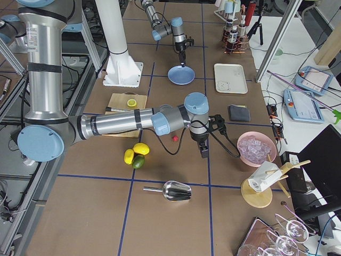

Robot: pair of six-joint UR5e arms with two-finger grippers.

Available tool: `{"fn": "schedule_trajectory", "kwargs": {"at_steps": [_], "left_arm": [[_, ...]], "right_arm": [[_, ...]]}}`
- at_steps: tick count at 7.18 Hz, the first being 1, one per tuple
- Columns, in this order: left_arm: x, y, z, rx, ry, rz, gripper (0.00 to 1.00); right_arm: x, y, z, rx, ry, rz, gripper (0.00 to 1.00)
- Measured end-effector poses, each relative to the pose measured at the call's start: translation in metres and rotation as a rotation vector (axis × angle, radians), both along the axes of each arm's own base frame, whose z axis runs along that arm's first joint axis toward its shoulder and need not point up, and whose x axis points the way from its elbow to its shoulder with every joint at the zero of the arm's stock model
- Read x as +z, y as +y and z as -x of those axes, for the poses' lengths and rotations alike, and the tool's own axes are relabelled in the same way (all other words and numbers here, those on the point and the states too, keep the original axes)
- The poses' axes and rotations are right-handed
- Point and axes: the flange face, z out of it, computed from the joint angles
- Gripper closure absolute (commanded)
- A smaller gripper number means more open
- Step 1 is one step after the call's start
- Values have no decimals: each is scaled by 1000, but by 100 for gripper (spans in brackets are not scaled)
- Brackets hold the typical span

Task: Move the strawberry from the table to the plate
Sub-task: 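Release the plate and draw the left arm back away from it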

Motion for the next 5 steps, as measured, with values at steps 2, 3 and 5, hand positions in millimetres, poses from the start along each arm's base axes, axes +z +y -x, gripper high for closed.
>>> {"fn": "schedule_trajectory", "kwargs": {"at_steps": [2, 3, 5], "left_arm": [[8, -57, 73, 54, -139, -87, 0], [13, -90, 134, 78, -243, -137, 0], [50, -165, 296, 99, -445, -188, 0]], "right_arm": [[-26, 2, 2, -6, -12, -51, 0], [-43, 4, 7, -20, -25, -83, 0], [-69, 13, 21, -72, -101, -110, 0]]}}
